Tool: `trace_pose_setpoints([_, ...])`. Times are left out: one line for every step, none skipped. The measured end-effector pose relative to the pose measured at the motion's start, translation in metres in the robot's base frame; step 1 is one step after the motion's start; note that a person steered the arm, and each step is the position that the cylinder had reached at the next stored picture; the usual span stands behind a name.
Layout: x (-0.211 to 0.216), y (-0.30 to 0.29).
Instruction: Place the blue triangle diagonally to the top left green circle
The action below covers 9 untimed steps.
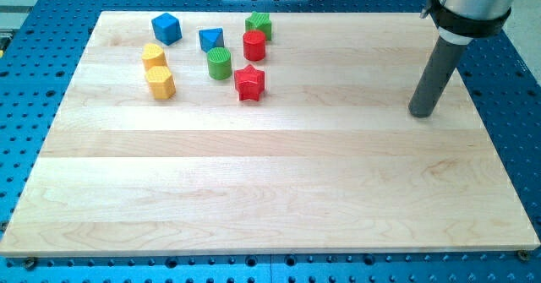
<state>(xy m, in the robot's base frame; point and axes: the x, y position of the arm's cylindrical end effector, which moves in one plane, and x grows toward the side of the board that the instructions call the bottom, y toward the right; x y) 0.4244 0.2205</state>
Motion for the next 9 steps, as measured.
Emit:
trace_pose_setpoints([-0.015, 0.041])
trace_pose_setpoints([-0.072, 0.123])
trace_pose_setpoints([-0.072, 0.124])
trace_pose_setpoints([-0.099, 0.081])
trace_pose_setpoints([-0.156, -0.01])
trace_pose_setpoints([-0.218, -0.104])
trace_pose_setpoints([-0.231, -0.184])
trace_pose_setpoints([-0.231, -0.261])
trace_pose_setpoints([-0.207, -0.293])
